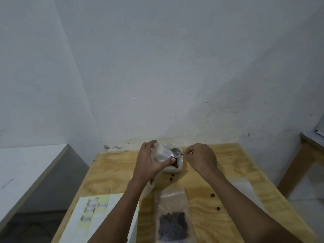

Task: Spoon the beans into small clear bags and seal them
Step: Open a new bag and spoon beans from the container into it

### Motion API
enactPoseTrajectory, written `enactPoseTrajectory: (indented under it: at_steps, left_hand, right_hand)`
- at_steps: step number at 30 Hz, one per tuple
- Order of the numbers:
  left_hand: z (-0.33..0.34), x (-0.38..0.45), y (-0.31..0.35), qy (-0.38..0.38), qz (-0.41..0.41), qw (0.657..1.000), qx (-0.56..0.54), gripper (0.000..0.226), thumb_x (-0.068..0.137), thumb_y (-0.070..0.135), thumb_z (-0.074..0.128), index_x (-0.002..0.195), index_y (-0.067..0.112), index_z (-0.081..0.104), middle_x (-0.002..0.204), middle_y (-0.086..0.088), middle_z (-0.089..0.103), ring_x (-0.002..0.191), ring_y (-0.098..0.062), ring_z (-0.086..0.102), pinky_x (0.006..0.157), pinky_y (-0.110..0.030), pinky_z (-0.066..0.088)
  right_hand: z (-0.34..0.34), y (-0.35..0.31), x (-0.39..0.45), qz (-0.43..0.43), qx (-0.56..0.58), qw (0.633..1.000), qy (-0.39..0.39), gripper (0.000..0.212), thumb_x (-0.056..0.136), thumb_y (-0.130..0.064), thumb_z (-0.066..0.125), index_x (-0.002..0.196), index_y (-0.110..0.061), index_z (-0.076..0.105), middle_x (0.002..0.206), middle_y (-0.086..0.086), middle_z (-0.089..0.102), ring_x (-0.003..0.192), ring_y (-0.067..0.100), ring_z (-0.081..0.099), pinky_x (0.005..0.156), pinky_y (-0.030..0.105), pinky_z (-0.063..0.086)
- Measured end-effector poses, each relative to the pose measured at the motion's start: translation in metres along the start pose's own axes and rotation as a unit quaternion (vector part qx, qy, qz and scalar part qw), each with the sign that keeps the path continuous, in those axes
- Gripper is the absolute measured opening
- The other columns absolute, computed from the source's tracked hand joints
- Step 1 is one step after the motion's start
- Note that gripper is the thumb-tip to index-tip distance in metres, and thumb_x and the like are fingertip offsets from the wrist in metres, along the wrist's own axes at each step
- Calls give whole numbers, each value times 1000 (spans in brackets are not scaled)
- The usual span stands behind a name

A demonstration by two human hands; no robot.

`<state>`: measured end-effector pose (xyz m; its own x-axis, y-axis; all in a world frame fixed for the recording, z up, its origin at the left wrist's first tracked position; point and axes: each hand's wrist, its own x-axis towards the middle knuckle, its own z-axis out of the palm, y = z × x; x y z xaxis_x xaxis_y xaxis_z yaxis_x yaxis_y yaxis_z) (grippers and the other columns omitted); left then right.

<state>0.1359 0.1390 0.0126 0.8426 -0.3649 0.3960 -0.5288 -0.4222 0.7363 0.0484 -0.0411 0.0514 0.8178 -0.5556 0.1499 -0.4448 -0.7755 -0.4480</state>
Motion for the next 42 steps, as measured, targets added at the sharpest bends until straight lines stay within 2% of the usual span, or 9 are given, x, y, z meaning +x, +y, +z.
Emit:
enactPoseTrajectory:
  at_steps: [5, 11, 18, 21, 32, 36, 38, 40, 42]
  left_hand:
    - [8, 1, -2, -11, -32, 998, -55, 100, 56, 74, 80, 138, 22, 55, 119, 16, 54, 109, -9, 59, 87, -24, 48]
    - [16, 2, 2, -7, -44, 993, -106, 94, 55, 74, 79, 133, 26, 57, 121, 15, 60, 109, 4, 58, 83, -18, 48]
    - [9, 6, -10, -32, -43, 995, -81, 94, 61, 63, 90, 138, 22, 55, 126, 10, 58, 109, 1, 58, 81, -14, 46]
    - [7, 5, -14, -42, -37, 996, -64, 89, 64, 51, 93, 139, 21, 55, 126, 11, 57, 108, 7, 54, 78, -10, 43]
    - [-5, -3, -19, -61, -5, 998, 30, 101, 60, 67, 88, 142, 19, 52, 129, 9, 54, 115, -9, 53, 95, -28, 45]
    - [-7, -5, -18, -63, -7, 997, 48, 108, 57, 76, 81, 142, 18, 52, 129, 9, 53, 116, -10, 53, 93, -27, 43]
    - [-7, -6, -15, -57, -8, 997, 49, 108, 56, 78, 79, 142, 18, 51, 129, 8, 53, 118, -11, 52, 93, -26, 42]
    - [-7, -5, -11, -47, -4, 998, 50, 108, 56, 78, 77, 142, 18, 51, 129, 7, 53, 118, -13, 52, 94, -29, 45]
    - [-8, -4, -8, -42, 6, 998, 56, 107, 58, 76, 78, 143, 17, 50, 130, 6, 53, 118, -14, 52, 96, -33, 47]
  right_hand:
    - [17, -14, -4, -9, -82, 996, -37, 20, 91, -16, 64, 101, -21, 79, 98, 4, 75, 86, 26, 70, 65, 31, 54]
    - [34, -17, 3, 53, 10, 995, -83, 24, 93, -33, 66, 78, -18, 78, 63, -2, 62, 57, 19, 58, 47, 23, 37]
    - [30, -10, 14, 108, 111, 984, -90, 41, 80, -21, 66, 49, -20, 40, 45, -3, 32, 40, 18, 27, 46, 23, 19]
    - [26, -7, 13, 104, 129, 982, -90, 39, 74, -17, 66, 48, -21, 38, 44, -5, 28, 41, 17, 24, 48, 24, 17]
    - [-7, -4, 18, 66, 168, 982, -62, 31, 69, -15, 65, 51, -20, 41, 52, 0, 30, 50, 18, 27, 51, 26, 20]
    - [-17, -6, 14, 50, 175, 981, -68, 22, 66, -21, 66, 51, -17, 51, 52, 5, 42, 49, 24, 36, 54, 31, 27]
    - [-19, -6, 11, 29, 177, 980, -81, 27, 67, -31, 67, 65, -5, 72, 67, 15, 70, 62, 42, 65, 53, 31, 40]
    - [-24, -7, 7, 3, 161, 984, -81, 33, 71, -36, 67, 85, -9, 79, 88, 11, 77, 85, 37, 73, 60, 42, 62]
    - [-30, -7, 1, -14, 144, 987, -71, 19, 79, -32, 69, 83, -21, 83, 87, -5, 80, 76, 24, 75, 70, 42, 65]
